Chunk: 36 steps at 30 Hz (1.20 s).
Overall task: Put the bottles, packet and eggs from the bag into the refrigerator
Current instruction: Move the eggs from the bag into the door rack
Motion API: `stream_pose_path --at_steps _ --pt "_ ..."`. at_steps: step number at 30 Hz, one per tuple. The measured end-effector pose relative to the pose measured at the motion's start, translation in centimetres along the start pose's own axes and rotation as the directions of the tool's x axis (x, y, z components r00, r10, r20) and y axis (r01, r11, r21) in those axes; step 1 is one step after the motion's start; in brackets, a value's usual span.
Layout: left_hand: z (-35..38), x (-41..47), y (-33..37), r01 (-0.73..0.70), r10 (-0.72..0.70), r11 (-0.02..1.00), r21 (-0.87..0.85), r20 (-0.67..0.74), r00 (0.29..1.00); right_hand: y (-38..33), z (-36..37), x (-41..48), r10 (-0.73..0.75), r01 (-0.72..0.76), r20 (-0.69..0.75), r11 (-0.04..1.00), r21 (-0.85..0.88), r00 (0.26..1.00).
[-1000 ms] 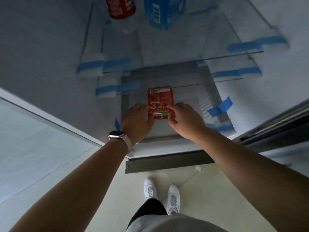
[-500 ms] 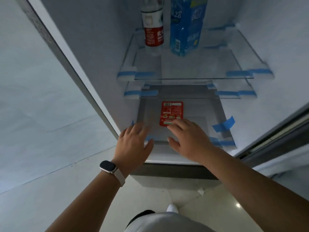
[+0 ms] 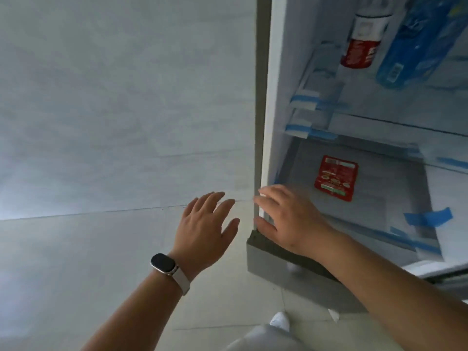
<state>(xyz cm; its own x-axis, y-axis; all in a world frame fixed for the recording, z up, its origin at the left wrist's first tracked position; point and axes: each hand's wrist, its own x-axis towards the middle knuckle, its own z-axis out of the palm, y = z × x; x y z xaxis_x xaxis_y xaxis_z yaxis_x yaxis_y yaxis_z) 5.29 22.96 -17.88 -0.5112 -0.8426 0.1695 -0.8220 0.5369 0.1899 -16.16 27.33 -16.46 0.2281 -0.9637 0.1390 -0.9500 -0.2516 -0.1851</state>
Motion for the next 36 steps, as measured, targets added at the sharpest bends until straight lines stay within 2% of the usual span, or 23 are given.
stream_pose_path --at_steps 5,9,18,27,36 --pt "-3.2 -7.5 -6.8 0.147 -0.145 0.988 0.049 -0.042 0.989 -8.0 1.5 4.0 -0.179 0.18 0.054 0.984 -0.004 0.982" --pt "-6.5 -13.5 -11.7 0.249 -0.241 0.964 0.093 -0.086 0.967 -15.7 2.3 6.0 -0.304 0.304 0.026 0.953 0.014 0.952" --pt "-13.1 -28.6 -19.7 0.489 -0.457 0.853 0.18 -0.194 0.868 -33.6 3.5 7.8 -0.56 0.562 -0.046 0.827 0.026 0.827" --pt "-17.2 -42.0 -24.2 0.732 -0.668 0.664 0.15 -0.319 0.672 -49.6 5.6 8.2 -0.791 0.791 -0.038 0.608 0.073 0.611" --pt "-16.4 -48.4 -27.9 0.898 -0.834 0.435 0.059 -0.351 0.427 -59.7 9.6 11.2 -0.929 0.923 0.032 0.37 0.104 0.369"
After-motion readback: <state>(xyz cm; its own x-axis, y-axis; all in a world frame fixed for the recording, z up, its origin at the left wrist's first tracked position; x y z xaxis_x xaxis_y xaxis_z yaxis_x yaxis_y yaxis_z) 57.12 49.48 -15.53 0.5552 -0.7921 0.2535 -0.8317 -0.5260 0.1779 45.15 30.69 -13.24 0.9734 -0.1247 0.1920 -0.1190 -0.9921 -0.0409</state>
